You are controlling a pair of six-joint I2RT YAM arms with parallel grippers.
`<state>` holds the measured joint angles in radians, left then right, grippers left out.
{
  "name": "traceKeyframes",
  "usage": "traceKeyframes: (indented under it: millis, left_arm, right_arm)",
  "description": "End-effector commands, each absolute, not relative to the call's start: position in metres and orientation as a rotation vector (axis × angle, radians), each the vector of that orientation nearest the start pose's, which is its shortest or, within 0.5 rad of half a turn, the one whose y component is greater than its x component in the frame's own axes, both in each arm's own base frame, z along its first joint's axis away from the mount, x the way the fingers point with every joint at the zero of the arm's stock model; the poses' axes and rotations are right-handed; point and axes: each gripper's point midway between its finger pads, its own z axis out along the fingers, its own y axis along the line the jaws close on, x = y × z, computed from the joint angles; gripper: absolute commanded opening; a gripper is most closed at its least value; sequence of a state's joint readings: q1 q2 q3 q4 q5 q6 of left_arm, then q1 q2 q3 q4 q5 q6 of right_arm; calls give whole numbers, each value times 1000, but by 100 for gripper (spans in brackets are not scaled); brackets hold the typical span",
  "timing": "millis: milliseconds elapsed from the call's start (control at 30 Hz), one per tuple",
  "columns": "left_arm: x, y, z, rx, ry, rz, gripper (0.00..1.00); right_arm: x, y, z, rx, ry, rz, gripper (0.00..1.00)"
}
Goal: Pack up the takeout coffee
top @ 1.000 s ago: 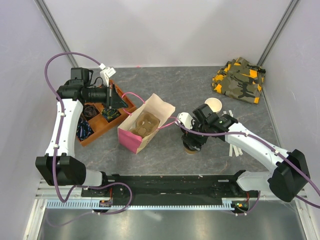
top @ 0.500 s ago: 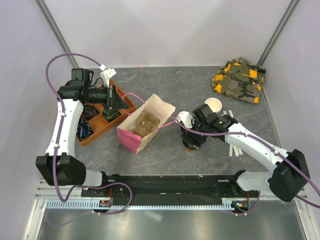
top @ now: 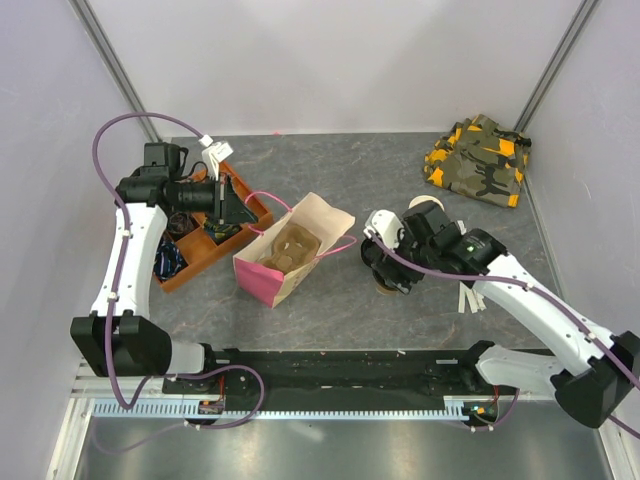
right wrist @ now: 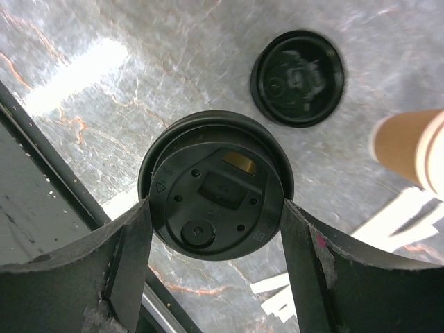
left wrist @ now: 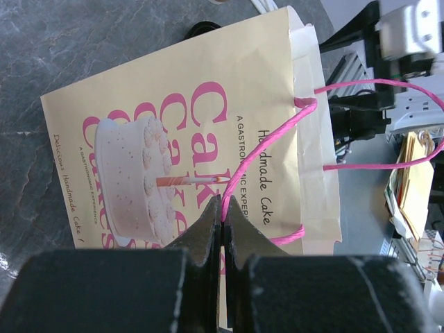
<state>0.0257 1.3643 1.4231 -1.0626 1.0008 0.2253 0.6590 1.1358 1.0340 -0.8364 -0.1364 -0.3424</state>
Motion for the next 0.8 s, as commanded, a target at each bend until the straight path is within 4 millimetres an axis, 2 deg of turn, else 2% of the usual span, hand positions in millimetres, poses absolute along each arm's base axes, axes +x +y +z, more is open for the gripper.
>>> traceKeyframes:
  millis: [0,33,100,133,200,233,267,300,333,367,400,467,500,600,667,733,767]
  left_arm:
    - [266,-138,281,614,2138,-1144,2]
    - [266,-139,282,614,2137,-1146,2]
    - [263,-139,281,618,2134,-1152,2]
    - [263,-140,281,620,2132,-1156,2]
    - [260,-141,281,621,2134,-1161,2]
    - [259,-142,281,620,2135,-1168,2]
    - [257,-144,283,630,2128,-1171,2]
    - [257,-145,284,634,2124,-1170,2]
    - [256,-144,285,635,2122,-1164,2]
    - [251,-153,286,678,2110,-1172,2]
    - [250,-154,286,683,2110,-1169,2]
    - [247,-159,287,688,2112,-1186,2]
    - [246,-160,288,691,2109,-1185,2]
    - [241,-168,292,692,2106,-1203,2]
    - [239,-171,292,663,2119,-1234,2]
    - [236,-176,295,604,2135,-1298,2]
    - [235,-178,296,597,2128,-1321,2]
  right_arm:
    - [213,164,210,-1136,2159,258,66]
    - [216,165,227,-1100,2132,261,66]
    - [214,164,243,-1078,2119,272,65]
    - [218,169,263,-1059,2077,286,65]
    - [223,169,281,-1040,2054,278,65]
    - [232,168,301,-1010,2028,264,66]
    - [237,168,311,-1004,2009,251,65]
    - [241,168,336,-980,1955,248,65]
    - [244,172,342,-991,1949,253,66]
    - [246,174,351,-984,1932,259,66]
    - [251,178,371,-962,1896,269,66]
    - [252,181,387,-949,1867,285,65]
    - [254,185,402,-938,1834,301,65]
    - [256,200,424,-948,1775,371,64]
    - [254,210,431,-966,1737,420,64]
    - [255,217,432,-991,1707,445,64]
    - [253,222,425,-1013,1707,474,64]
